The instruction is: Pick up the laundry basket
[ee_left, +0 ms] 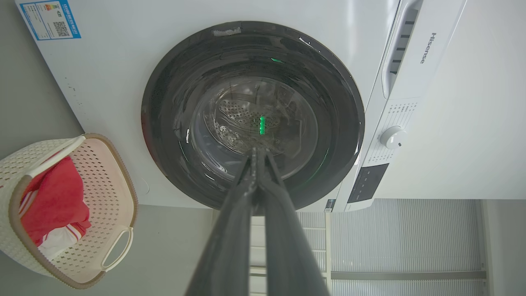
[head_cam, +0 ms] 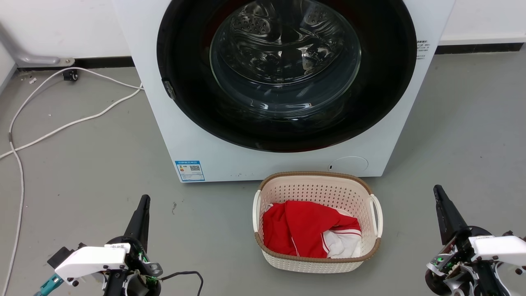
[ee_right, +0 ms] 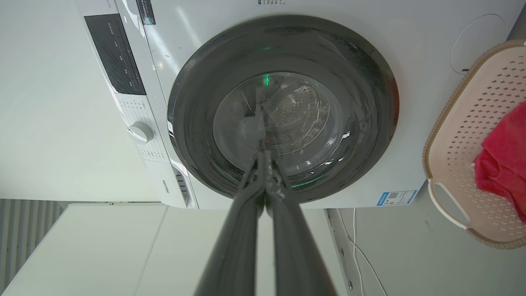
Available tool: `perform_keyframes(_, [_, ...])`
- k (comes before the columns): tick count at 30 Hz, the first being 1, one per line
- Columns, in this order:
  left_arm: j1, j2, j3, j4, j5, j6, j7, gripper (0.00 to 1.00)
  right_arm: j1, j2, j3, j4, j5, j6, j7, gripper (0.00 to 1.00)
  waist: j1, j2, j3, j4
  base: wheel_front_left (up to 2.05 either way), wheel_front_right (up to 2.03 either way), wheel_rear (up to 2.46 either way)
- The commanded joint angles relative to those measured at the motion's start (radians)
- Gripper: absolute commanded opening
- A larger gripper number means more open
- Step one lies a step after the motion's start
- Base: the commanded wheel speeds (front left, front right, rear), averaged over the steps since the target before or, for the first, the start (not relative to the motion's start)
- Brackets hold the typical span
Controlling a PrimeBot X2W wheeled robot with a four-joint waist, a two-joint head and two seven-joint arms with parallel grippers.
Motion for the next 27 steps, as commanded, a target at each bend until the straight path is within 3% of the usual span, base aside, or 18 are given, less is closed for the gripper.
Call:
perform_keyframes(1, [-0.008, 0.003, 0.003, 0.0, 0.0, -0.003, 0.002, 0.0, -0.011, -0.002, 0.001, 0.0, 0.004, 0.0, 0.001, 0.0, 0.0, 0.0, 0.0, 0.0, 0.0, 0.0, 0.0])
perform_keyframes(3, [-0.008, 0.003, 0.003, 0.0, 0.0, -0.003, 0.002, 0.0, -0.011, -0.002, 0.001, 0.0, 0.004, 0.0, 0.001, 0.0, 0.0, 0.0, 0.0, 0.0, 0.0, 0.0, 0.0])
perform_keyframes(4, [0.001, 0.0, 0.0, 0.003, 0.0, 0.0, -0.001, 1.0, 0.002, 0.0, 0.0, 0.003, 0.0, 0.0, -0.001, 1.0, 0.0, 0.0, 0.0, 0.0, 0.0, 0.0, 0.0])
perform_keyframes(13, [0.032, -0.004, -0.009, 0.001, 0.033, 0.0, -0.032, 1.0, 0.034, 0.001, 0.003, 0.011, -0.035, 0.0, -0.031, 1.0, 0.0, 0.0, 0.001, 0.0, 0.0, 0.0, 0.0])
perform_keyframes(20, [0.032, -0.003, 0.002, -0.04, 0.185, 0.015, -0.07, 1.0, 0.041, 0.001, 0.002, -0.044, -0.22, 0.0, -0.069, 1.0, 0.0, 0.0, 0.003, -0.001, 0.0, 0.0, 0.0])
perform_keyframes(27, [0.037, -0.002, -0.019, -0.091, 0.352, 0.059, -0.101, 1.0, 0.049, 0.001, 0.014, -0.101, -0.394, 0.0, -0.101, 1.0, 0.0, 0.0, 0.005, -0.001, 0.0, 0.0, 0.0])
